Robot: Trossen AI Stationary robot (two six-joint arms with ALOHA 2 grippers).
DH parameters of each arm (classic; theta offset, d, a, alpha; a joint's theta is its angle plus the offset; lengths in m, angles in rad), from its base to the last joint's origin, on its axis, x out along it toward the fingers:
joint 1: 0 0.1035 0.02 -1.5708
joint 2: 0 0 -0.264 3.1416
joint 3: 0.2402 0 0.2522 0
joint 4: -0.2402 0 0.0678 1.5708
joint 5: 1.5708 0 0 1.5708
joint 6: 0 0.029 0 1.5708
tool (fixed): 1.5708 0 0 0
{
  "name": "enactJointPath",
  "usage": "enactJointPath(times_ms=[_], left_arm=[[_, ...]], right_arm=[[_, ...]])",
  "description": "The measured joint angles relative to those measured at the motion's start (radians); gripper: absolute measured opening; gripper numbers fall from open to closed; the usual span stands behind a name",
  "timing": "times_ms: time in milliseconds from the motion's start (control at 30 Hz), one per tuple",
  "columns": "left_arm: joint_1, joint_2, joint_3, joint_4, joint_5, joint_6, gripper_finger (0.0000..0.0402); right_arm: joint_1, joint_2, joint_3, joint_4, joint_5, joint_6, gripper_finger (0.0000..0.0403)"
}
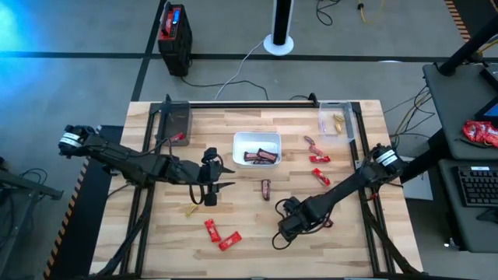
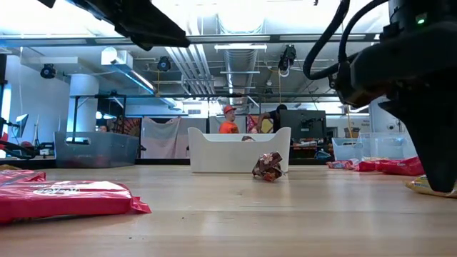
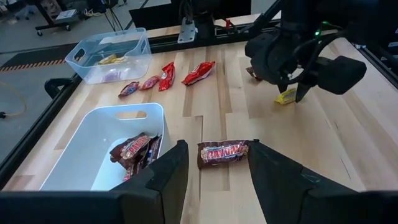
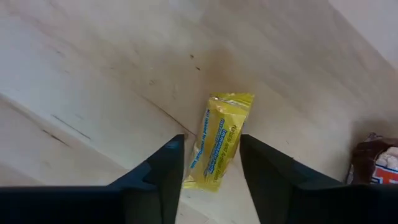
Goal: Sort candy by brand, put in halloween buckets
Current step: Put the yellow candy into the transparent bin
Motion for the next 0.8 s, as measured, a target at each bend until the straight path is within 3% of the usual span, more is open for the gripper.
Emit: enactJointPath(times_ms=[367, 600, 800], left_arm=[[-0.002, 0.008, -0.025, 0.034, 0.000, -0.011, 0.0150], [-0.007, 0.008, -0.025, 0.043, 0.000, -0.013, 0.0150], [-0.015, 0.008, -0.015, 0.116, 0.003, -0.015, 0.0150]], right_arm=[[0.000, 0.004, 0.003, 0.005, -0.003, -0.008, 0.0022], [-0.022, -0.066, 0.001, 0.000, -0.001, -0.036, 0.0017], [-0.142, -0.176, 0.001, -0.061, 0.148, -0.166, 0.0017]])
